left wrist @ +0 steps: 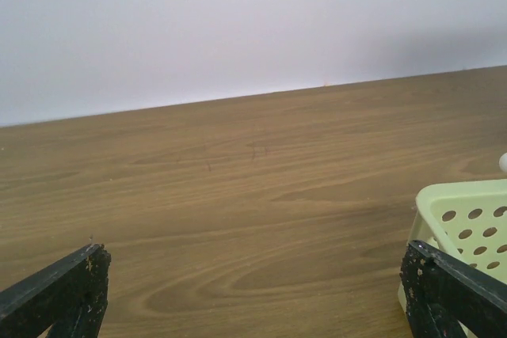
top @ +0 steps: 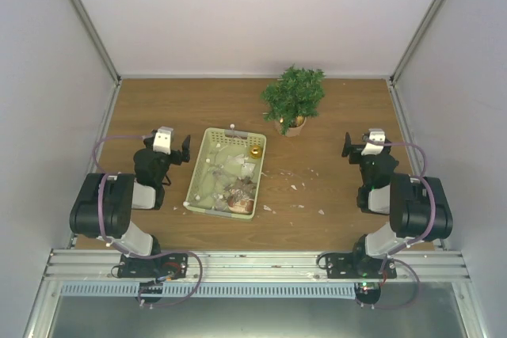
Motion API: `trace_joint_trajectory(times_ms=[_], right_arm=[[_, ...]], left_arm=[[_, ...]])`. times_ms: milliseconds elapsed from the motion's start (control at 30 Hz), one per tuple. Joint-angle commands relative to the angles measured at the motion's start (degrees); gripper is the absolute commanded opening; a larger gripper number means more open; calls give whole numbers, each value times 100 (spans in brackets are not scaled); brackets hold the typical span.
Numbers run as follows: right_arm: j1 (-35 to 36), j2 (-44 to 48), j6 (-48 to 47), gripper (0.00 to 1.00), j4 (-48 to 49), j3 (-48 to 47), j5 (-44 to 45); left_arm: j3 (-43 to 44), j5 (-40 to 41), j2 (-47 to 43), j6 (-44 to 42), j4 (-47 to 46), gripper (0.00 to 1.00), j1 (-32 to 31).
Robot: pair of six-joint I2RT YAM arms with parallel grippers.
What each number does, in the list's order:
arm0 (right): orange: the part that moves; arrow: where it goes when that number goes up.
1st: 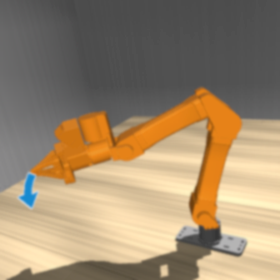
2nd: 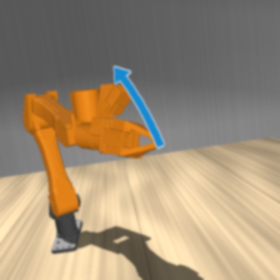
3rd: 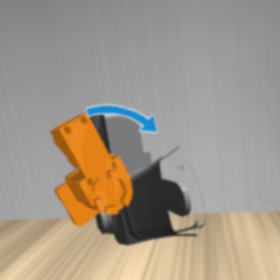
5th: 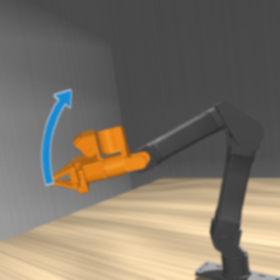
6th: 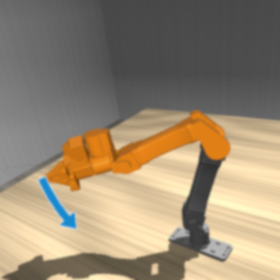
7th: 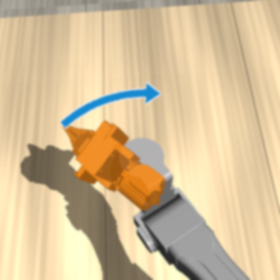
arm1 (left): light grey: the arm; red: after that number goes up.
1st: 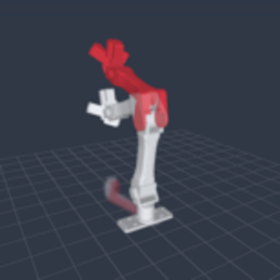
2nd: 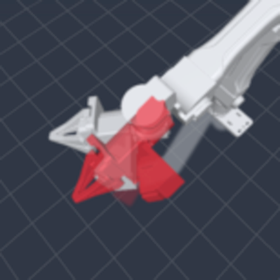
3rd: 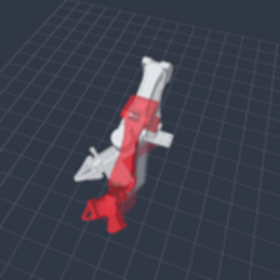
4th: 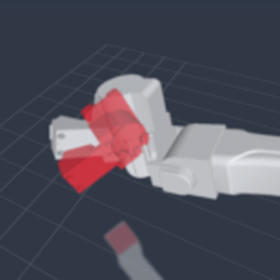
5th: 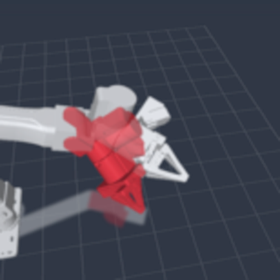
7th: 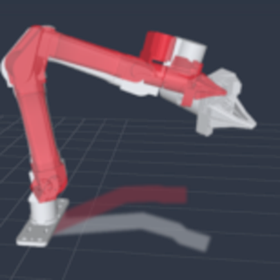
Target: Decorate the small christmas tree
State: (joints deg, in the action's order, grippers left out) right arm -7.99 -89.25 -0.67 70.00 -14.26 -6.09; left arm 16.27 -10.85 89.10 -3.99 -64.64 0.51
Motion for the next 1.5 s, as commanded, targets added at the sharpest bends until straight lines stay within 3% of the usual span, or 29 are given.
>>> trace_joint_trajectory(times_ms=[0,833,967,1133,1300,1467], right_arm=[[46,-79,-109,100,286,-66,86],[44,-77,-109,100,278,-63,85],[46,-48,-109,100,226,-81,92],[65,177,-113,100,-983,-636,155],[338,90,-351,100,-2651,-1697,237],[782,-593,-544,100,-5532,-3692,299]], left_arm=[[-72,92,28,12,-495,99,-11],[-78,10,1,-18,-500,99,-11],[337,-461,-308,-189,563,99,-14],[1358,-843,-702,-776,2641,99,-14],[2058,-627,-1046,-1801,3826,99,-8],[2589,-1327,-1332,-2777,5263,99,-8]])
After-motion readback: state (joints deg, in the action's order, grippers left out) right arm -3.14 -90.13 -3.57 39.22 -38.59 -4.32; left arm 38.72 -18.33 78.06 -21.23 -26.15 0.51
